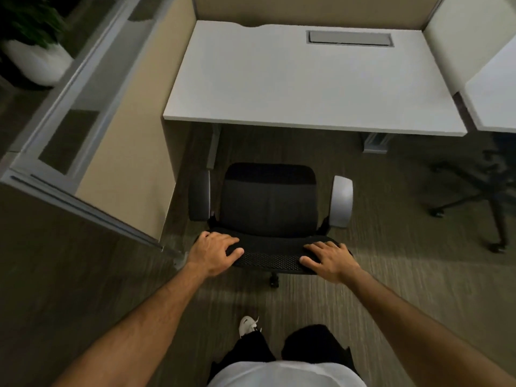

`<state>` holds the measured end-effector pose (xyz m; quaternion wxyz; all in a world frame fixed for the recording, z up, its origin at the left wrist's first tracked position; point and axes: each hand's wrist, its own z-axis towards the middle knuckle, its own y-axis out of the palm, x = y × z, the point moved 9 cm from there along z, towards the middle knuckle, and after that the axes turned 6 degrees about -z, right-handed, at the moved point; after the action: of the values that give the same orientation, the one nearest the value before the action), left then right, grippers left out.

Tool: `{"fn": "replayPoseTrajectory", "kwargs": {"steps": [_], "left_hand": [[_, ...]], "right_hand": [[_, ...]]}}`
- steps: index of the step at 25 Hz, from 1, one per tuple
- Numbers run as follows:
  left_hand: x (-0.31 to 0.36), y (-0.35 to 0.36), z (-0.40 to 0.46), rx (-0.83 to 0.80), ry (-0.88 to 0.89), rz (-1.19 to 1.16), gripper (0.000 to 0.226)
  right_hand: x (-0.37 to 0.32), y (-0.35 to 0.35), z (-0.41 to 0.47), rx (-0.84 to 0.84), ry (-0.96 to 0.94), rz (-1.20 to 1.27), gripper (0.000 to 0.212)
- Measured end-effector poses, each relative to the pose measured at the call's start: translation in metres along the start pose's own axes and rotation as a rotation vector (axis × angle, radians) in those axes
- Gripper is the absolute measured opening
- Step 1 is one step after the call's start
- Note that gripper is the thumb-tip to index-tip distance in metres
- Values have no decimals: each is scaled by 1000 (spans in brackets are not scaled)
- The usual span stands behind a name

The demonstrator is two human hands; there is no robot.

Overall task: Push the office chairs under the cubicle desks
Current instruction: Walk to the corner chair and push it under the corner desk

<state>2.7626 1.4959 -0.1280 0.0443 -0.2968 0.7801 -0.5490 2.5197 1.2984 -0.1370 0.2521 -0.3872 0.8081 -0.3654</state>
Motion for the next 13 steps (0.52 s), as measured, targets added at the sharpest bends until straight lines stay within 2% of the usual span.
{"fn": "replayPoseTrajectory", "kwargs": {"steps": [3,8,11,13], "left_hand": [[0,-14,18,-5,30,12,73],[1,-36,56,-4,42,9,83],[12,-49,92,-9,32,-1,95],[14,-56,104,-9,26,-13,100]], "right_hand": [[3,-13,11,42,-23,-2,101],[17,-40,41,40,-27,-4,91],[45,-61,64,14,-31,37,100],[52,-69,73,-14,-42,44,94]]}}
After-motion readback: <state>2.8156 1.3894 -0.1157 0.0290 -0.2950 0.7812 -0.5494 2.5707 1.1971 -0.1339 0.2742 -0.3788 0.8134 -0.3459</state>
